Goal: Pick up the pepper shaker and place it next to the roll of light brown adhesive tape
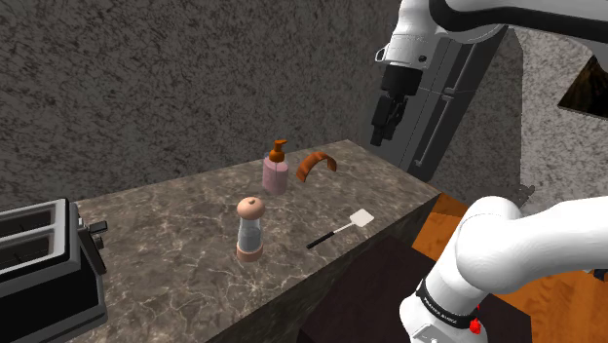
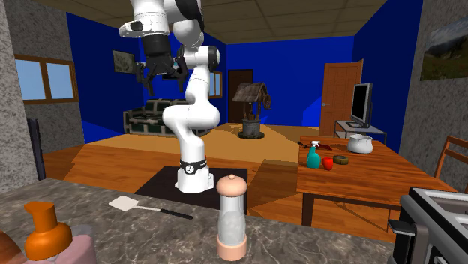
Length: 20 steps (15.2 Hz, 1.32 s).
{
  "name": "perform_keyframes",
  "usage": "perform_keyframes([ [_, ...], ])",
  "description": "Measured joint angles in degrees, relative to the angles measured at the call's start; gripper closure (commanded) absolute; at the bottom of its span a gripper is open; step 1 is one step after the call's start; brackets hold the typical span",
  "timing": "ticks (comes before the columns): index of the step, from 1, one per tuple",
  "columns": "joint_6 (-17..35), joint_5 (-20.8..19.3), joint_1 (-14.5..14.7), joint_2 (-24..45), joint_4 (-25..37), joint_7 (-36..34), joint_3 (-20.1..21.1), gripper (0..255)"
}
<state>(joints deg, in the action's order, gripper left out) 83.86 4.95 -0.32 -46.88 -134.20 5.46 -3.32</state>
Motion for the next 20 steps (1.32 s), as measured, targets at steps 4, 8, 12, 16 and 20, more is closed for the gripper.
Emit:
perform_keyframes([
  [4,2.8,1.2,0.7,2.6,-0.1,-2.1,2.3,0],
  [8,8.1,2.7,1.7,7.3,-0.6,-5.5,6.2,0],
  [12,13.3,3.6,2.6,15.0,1.9,-9.3,10.3,0],
  [16,18.2,3.4,3.3,22.5,4.6,-13.2,14.0,0],
  [20,22.5,2.3,4.0,30.3,8.0,-17.7,17.5,0],
])
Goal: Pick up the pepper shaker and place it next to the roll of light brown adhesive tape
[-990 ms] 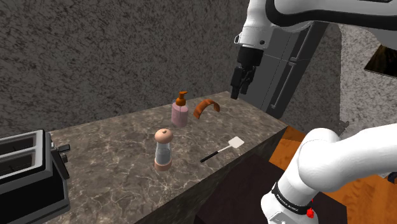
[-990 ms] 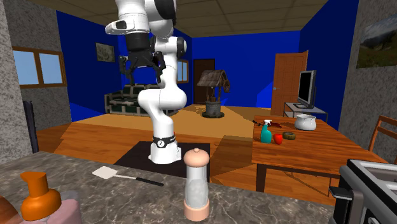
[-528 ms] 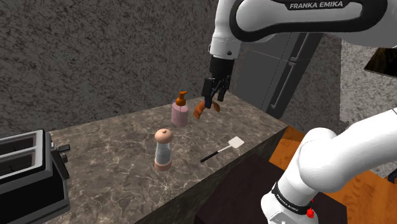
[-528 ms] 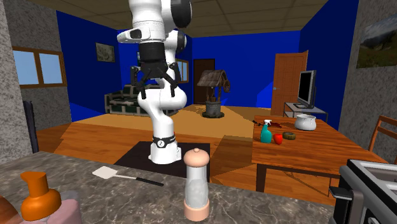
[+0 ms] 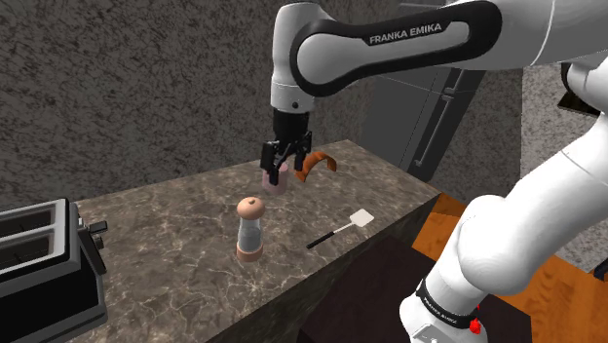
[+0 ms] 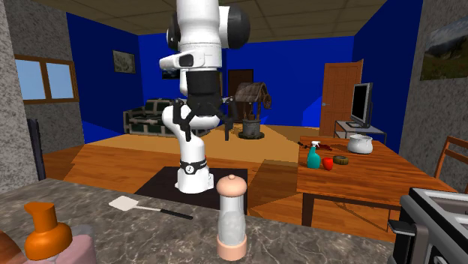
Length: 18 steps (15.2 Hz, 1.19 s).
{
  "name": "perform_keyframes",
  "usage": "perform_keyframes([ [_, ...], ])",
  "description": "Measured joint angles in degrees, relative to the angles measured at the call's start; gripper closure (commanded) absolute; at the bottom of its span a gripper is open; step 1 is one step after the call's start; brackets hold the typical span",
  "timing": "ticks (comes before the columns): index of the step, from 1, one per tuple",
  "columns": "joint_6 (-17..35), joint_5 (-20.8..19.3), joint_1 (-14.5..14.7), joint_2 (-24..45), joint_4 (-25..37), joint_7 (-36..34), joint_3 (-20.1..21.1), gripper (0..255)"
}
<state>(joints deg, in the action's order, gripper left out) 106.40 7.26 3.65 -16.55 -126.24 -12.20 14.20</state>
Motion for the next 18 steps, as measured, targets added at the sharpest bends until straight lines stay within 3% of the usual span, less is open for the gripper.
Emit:
perform_keyframes([
  [7,4.6,-5.5,1.3,15.9,10.1,-8.1,4.3,0],
  [18,10.9,-7.2,1.9,20.1,7.6,-10.1,4.8,0],
])
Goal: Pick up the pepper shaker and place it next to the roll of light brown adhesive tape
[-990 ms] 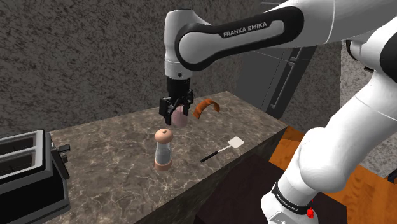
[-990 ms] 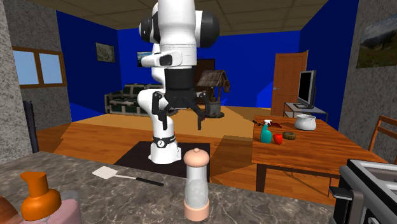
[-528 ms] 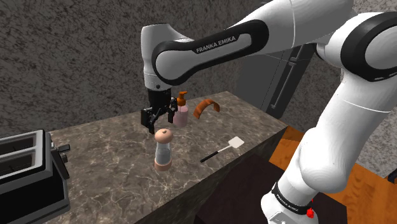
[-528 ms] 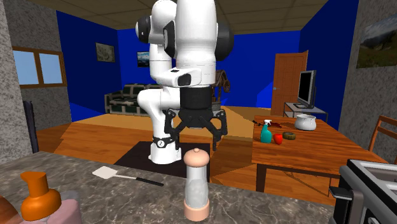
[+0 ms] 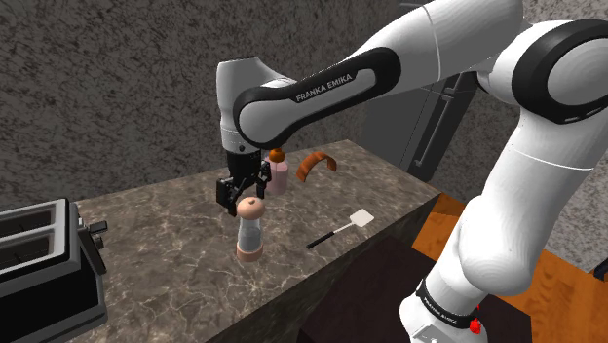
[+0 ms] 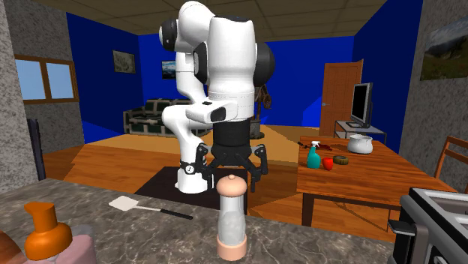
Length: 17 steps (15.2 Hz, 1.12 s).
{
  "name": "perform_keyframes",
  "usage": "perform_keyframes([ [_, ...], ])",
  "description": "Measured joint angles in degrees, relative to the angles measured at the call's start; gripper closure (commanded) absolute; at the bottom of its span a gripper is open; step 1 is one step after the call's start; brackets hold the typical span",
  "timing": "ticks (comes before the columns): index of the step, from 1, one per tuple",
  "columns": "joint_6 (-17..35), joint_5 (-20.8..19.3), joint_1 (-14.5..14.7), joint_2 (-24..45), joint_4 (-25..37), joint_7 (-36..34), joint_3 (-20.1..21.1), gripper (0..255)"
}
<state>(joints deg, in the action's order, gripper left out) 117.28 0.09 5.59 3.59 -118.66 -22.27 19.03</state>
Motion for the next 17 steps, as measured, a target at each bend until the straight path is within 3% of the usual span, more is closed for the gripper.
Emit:
perform_keyframes([
  [4,0.1,0.0,0.0,0.0,-0.1,0.0,0.0,0],
  [5,0.1,0.0,0.0,0.0,-0.1,0.0,0.0,255],
  [17,-0.8,0.2,0.0,-0.5,0.3,0.1,0.0,255],
])
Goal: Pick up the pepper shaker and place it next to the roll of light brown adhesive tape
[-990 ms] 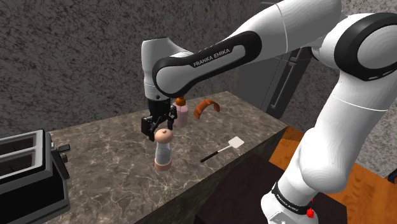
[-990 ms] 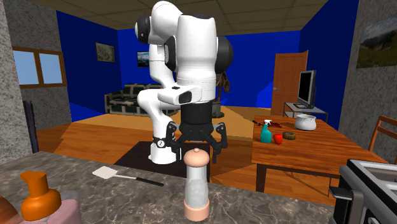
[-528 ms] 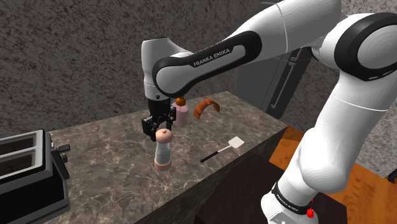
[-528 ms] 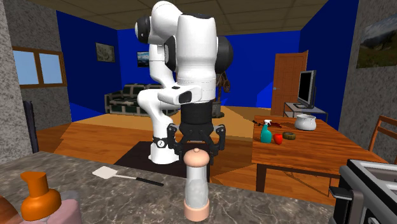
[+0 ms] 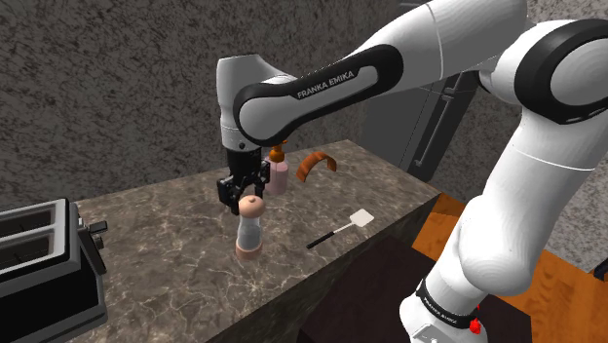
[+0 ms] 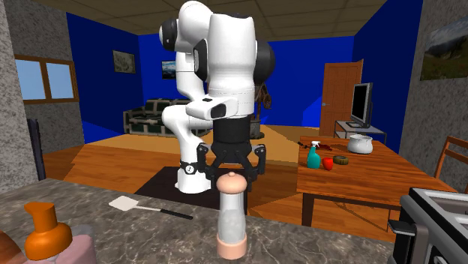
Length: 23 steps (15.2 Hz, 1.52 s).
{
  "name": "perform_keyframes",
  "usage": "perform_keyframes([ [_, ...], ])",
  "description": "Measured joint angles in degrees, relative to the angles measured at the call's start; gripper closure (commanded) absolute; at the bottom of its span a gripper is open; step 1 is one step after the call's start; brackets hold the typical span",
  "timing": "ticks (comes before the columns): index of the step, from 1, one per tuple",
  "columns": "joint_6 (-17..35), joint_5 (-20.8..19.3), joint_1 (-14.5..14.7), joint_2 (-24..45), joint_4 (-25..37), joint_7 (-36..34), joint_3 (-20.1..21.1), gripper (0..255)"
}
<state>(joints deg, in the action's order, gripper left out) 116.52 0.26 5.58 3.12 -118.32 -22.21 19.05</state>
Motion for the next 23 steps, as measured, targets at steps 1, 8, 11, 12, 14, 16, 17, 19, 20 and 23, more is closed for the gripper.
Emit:
perform_keyframes([
  [1,-0.6,0.1,0.0,-0.2,0.4,0.1,0.0,255],
  [8,-5.7,0.7,-0.2,-2.2,3.7,0.5,-0.1,255],
  [11,-7.9,0.9,-0.2,-2.7,5.4,0.6,-0.1,255],
  [12,-8.7,0.9,-0.2,-2.8,6.0,0.6,-0.1,255],
  [14,-10.0,1.0,-0.2,-3.1,7.1,0.6,-0.1,255],
  [16,-11.6,1.1,-0.2,-3.4,8.4,0.6,-0.1,255],
  [17,-12.4,1.1,-0.3,-3.6,9.0,0.7,-0.2,255],
  [19,-13.9,1.2,-0.3,-3.9,10.2,0.8,-0.2,255],
  [20,-14.7,1.3,-0.3,-4.0,10.9,0.7,-0.2,255],
  [23,-17.0,1.2,-0.3,-3.7,13.5,0.6,-0.2,255],
])
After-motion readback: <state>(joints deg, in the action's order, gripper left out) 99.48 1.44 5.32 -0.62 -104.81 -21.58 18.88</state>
